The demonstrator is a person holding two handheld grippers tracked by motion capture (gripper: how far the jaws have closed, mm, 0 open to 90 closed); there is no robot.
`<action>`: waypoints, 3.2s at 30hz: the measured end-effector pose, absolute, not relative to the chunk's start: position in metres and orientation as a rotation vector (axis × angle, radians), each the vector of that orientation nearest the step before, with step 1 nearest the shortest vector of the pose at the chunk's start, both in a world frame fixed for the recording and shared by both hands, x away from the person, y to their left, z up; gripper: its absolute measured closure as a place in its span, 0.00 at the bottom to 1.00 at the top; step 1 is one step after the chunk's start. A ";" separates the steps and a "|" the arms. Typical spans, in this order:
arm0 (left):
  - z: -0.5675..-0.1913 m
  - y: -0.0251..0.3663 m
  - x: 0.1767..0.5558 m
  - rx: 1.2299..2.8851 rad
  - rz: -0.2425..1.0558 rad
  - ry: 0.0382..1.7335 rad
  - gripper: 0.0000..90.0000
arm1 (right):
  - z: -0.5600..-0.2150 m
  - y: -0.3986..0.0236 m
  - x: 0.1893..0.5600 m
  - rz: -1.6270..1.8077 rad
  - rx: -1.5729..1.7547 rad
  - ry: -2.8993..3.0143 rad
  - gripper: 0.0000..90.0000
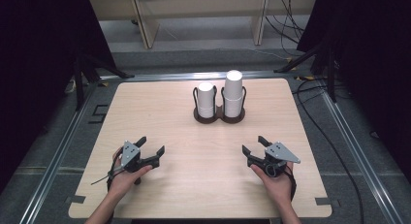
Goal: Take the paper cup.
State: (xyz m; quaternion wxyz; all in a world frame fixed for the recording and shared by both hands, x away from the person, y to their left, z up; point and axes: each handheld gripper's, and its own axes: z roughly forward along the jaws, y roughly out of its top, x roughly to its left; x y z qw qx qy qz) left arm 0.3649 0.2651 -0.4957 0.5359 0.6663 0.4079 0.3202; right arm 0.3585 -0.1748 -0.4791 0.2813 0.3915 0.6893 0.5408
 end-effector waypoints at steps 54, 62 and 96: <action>-0.478 0.147 0.526 1.809 0.632 0.805 0.19 | -0.383 -0.067 0.491 1.478 0.874 1.944 0.35; -0.484 0.141 0.534 1.812 0.611 0.821 0.20 | -0.383 -0.052 0.513 1.414 0.866 1.960 0.36; -0.492 0.126 0.551 1.812 0.597 0.853 0.24 | -0.396 -0.031 0.550 1.285 0.962 1.988 0.39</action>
